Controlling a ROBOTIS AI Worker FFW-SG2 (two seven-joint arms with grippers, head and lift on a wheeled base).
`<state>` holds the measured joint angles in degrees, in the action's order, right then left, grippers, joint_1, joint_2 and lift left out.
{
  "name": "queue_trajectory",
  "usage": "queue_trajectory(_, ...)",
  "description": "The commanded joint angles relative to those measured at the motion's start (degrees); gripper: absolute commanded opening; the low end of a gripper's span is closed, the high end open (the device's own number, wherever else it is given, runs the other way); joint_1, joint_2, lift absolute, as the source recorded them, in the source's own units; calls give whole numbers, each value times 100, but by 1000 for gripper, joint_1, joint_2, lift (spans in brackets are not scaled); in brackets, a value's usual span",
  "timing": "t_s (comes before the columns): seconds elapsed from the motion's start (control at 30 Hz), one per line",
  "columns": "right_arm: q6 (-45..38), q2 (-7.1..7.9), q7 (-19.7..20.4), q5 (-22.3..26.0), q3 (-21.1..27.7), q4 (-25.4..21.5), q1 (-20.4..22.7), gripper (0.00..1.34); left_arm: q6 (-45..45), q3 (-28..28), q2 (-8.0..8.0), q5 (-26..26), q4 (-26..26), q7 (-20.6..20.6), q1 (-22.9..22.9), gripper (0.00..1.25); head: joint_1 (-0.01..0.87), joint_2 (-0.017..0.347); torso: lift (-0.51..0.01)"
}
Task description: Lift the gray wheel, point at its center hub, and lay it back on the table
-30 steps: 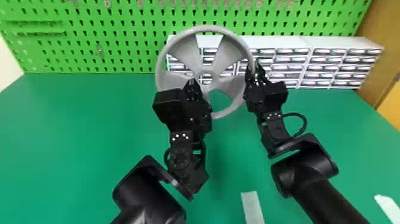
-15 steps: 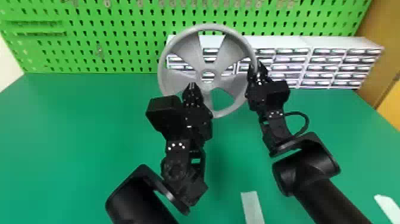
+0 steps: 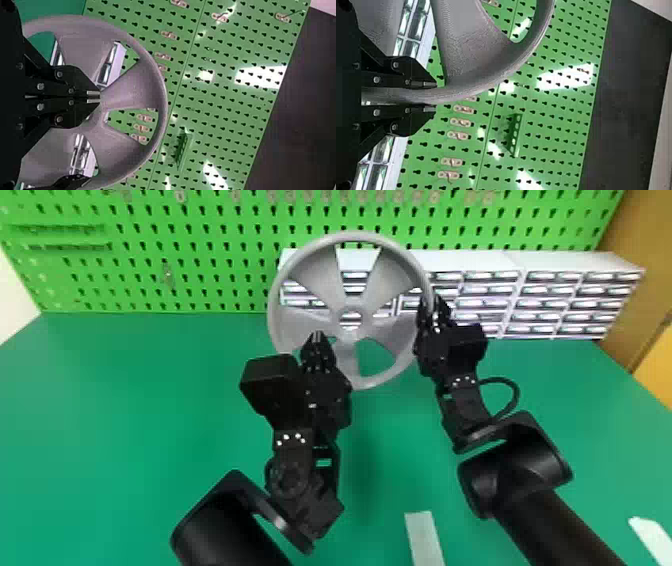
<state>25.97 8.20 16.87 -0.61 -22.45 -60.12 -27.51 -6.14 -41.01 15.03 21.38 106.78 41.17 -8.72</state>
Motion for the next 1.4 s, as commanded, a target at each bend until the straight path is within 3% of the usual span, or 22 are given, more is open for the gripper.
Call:
queue_trajectory(0.0, -162, 23, 0, 87, -5, -9, 0, 109, 86, 207, 0, -11, 54, -39, 142, 100, 692, 48, -96)
queue_trajectory(0.47, -320, 94, 0, 193, -57, -44, 9, 109, 552, 1288, -35, -275, 563, -276, 652, 115, 692, 48, -96)
queue_trajectory(0.73, -373, 129, -8, 272, -92, -44, 18, 109, 1000, 2035, -255, -486, 801, -742, 916, 117, 692, 48, -96)
queue_trajectory(1.0, -654, 190, -8, 413, -163, -158, 18, 109, 1176, 2228, -343, -749, 924, -830, 951, 117, 692, 48, -96)
queue_trajectory(1.37, -1225, 261, -17, 694, -277, -396, 18, 109, 1387, 2984, -589, -1101, 950, -1463, 1091, 115, 692, 48, -96)
